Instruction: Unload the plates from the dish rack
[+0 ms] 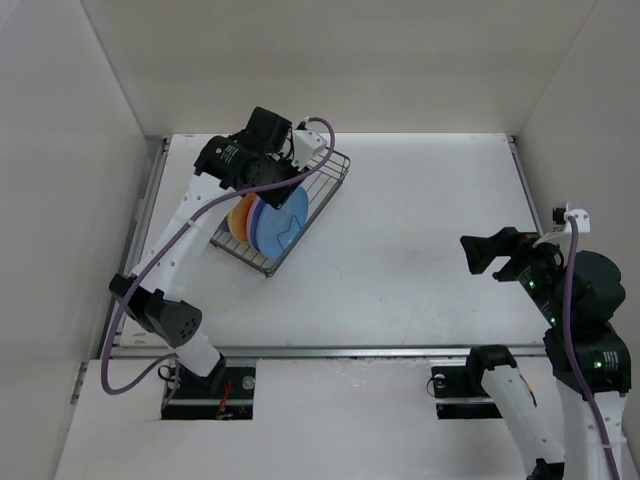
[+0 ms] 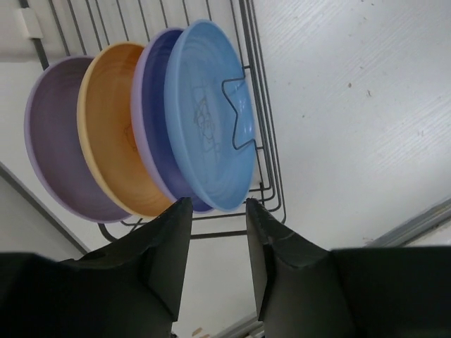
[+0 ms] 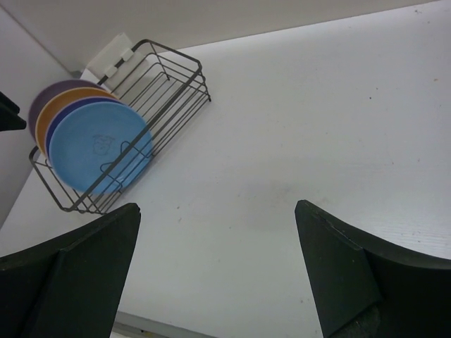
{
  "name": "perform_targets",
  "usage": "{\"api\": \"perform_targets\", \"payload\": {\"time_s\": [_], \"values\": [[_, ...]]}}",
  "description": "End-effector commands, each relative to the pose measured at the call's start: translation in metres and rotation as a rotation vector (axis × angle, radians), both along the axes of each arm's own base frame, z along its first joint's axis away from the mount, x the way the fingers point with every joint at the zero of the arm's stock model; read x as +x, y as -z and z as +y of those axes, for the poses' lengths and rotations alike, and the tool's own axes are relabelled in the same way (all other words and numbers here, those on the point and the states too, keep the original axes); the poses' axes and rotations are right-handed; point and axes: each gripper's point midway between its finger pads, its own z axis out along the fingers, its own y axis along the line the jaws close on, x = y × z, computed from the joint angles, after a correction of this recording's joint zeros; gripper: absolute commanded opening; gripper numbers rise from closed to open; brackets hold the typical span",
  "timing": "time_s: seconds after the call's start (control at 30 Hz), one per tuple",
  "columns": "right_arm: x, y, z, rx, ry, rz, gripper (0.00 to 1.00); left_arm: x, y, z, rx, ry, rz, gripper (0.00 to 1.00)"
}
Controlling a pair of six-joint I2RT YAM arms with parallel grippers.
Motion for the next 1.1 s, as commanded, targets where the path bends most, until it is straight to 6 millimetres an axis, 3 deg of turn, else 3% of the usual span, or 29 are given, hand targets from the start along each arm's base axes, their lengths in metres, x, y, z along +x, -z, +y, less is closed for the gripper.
{"api": "perform_targets", "payload": {"time_s": [0.0,0.17,0.3,0.5,0.7,0.8,0.9,0.97,1.07], "values": [[0.005,0.004,-0.006,-0.008,0.034,0.012,0.96,0.010,0.006,0.010,0.025,-0.099,-0.024,0.33],[0.000,0.003,-0.011,0.007,0.073,0.004,0.96,0.028,0.045,0.016,0.134,-0.174,0.034,0.27],[-0.006,-0.002,-0.012,0.009,0.073,-0.014,0.96,0.048,0.048,0.014,0.133,-0.216,-0.026,0.29],[-0.005,0.006,-0.013,0.013,0.085,0.015,0.96,0.056,0.077,0.021,0.227,-0.253,0.014,0.29],[-0.014,0.000,-0.016,0.014,0.094,-0.005,0.96,0.064,0.081,0.029,0.258,-0.282,-0.038,0.29],[-0.015,-0.004,-0.016,0.016,0.094,-0.014,0.96,0.060,0.089,0.028,0.264,-0.278,-0.005,0.20],[-0.015,-0.004,-0.016,0.016,0.094,-0.014,0.96,0.057,0.090,0.029,0.266,-0.284,0.006,0.00],[-0.018,-0.005,-0.015,0.017,0.085,-0.014,0.96,0.058,0.077,0.031,0.253,-0.303,-0.019,0.00],[-0.022,-0.016,-0.015,0.021,0.085,-0.043,0.96,0.059,0.037,0.034,0.196,-0.327,-0.114,0.00]]}}
